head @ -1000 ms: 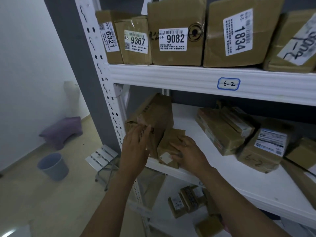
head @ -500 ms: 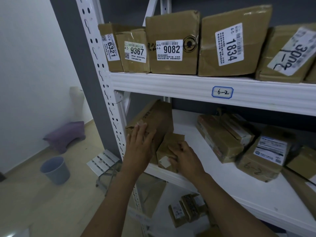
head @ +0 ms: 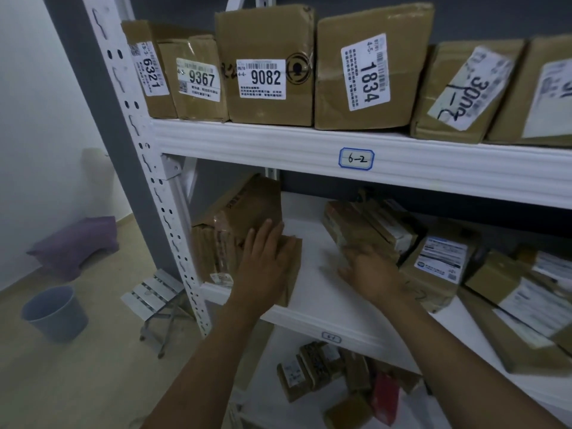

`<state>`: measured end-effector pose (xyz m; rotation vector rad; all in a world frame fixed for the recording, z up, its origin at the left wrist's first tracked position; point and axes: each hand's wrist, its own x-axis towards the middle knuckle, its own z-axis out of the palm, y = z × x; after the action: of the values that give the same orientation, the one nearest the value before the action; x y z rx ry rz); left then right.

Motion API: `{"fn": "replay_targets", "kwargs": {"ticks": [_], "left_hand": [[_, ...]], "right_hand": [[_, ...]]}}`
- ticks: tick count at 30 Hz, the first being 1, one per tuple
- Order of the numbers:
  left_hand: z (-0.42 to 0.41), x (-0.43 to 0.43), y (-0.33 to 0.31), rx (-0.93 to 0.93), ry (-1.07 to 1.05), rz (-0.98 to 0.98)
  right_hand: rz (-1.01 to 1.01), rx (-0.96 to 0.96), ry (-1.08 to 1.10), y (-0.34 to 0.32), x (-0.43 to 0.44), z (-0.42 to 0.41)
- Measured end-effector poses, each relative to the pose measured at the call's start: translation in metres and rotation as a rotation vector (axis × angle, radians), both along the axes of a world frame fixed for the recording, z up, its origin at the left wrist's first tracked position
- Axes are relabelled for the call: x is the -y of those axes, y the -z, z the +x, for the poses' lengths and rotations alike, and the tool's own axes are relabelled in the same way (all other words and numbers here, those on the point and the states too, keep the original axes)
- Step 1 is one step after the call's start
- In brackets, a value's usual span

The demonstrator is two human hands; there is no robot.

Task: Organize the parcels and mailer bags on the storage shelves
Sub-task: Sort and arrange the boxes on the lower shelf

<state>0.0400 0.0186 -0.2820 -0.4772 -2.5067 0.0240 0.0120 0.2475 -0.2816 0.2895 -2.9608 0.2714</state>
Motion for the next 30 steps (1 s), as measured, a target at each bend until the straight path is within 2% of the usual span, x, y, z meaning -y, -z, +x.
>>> {"fn": "replay_targets", "kwargs": {"ticks": [5, 7, 10, 11, 13, 15, 20, 22, 25, 27, 30], "left_hand": [[-0.024, -0.042, 0.007, 0.184, 0.050, -0.074], [-0.033, -0.054, 0.015, 0.218, 0.085, -0.052], [-0.039, -0.068, 0.022, 0.288, 0.153, 0.017], [-0.038, -0.072, 0.022, 0.324, 0.167, 0.027], [-0.039, -0.077, 0.024, 0.409, 0.155, 0.040], [-0.039, -0.081, 0.027, 0.460, 0.132, 0.092], [-0.035, -0.088, 0.033, 0.475, 0.133, 0.510], [-0.032, -0.091, 0.035, 0.528, 0.093, 0.706], [-0.023, -0.101, 0.025, 0.653, 0.087, 0.982], [-0.015, -0.113, 0.015, 0.754, 0.094, 1.172], [-0.016, -0.120, 0.012, 0.843, 0.175, 1.602]], "right_hand": [[0.074, -0.042, 0.162, -0.001, -0.040, -0.014], [0.169, -0.010, 0.177, 0.001, -0.042, -0.019], [0.168, -0.102, 0.201, 0.016, -0.043, -0.028], [0.175, -0.059, 0.208, 0.014, -0.041, -0.025], [0.123, -0.061, 0.258, 0.014, -0.040, -0.020], [-0.019, -0.104, 0.238, 0.015, -0.043, -0.017], [-0.612, -0.267, 0.238, 0.011, -0.046, 0.008], [-0.898, -0.257, 0.291, 0.003, -0.049, 0.031], [-1.300, -0.111, 0.288, 0.000, -0.061, 0.058], [-1.396, -0.031, 0.258, 0.004, -0.071, 0.069], [-1.382, 0.036, 0.223, 0.008, -0.081, 0.082]]}}
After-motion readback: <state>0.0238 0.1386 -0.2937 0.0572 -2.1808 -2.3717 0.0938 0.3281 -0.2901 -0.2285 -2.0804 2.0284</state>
